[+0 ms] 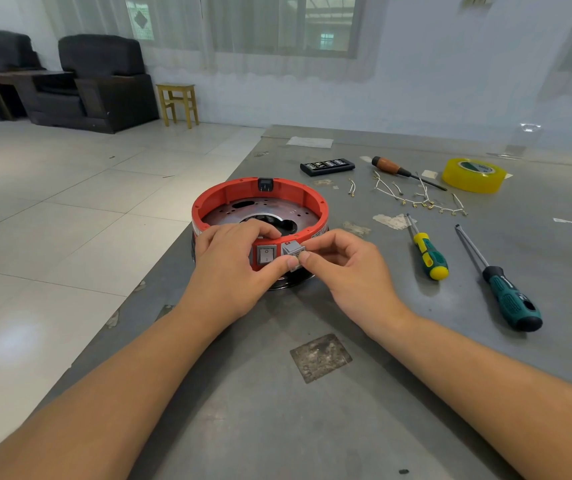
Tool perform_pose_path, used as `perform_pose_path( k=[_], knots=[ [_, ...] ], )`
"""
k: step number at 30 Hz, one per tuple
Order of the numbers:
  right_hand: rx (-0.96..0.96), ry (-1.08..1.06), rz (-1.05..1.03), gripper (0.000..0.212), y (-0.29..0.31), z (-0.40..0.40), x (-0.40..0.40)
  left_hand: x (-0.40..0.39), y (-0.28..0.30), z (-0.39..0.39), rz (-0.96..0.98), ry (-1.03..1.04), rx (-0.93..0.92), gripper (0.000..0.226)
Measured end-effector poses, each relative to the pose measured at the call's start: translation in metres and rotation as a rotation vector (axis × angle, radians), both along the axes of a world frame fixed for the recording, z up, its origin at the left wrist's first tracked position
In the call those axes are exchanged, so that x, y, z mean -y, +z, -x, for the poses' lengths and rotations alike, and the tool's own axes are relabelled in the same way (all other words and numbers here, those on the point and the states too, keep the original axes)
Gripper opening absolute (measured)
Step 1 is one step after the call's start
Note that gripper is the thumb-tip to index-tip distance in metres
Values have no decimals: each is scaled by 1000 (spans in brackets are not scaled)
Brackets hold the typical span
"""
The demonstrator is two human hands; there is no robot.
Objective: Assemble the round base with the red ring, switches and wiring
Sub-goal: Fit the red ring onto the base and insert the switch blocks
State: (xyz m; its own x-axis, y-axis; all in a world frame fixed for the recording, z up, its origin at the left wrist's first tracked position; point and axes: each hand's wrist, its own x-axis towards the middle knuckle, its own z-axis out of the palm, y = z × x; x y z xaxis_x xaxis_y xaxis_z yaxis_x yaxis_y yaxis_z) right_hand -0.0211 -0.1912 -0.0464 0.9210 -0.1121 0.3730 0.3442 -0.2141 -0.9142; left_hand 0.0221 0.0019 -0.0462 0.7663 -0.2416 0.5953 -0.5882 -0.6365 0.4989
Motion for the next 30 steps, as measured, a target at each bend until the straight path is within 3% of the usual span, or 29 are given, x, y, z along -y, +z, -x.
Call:
perform_pose_path(
  k=[9, 30],
  knots=[
    [-6, -12, 20, 7, -2, -3, 1, -2, 2, -3, -41, -1, -33, 49],
    [27, -80, 170, 7, -2, -9, -1, -1, 2, 0, -12, -9, 11, 34]
  ],
)
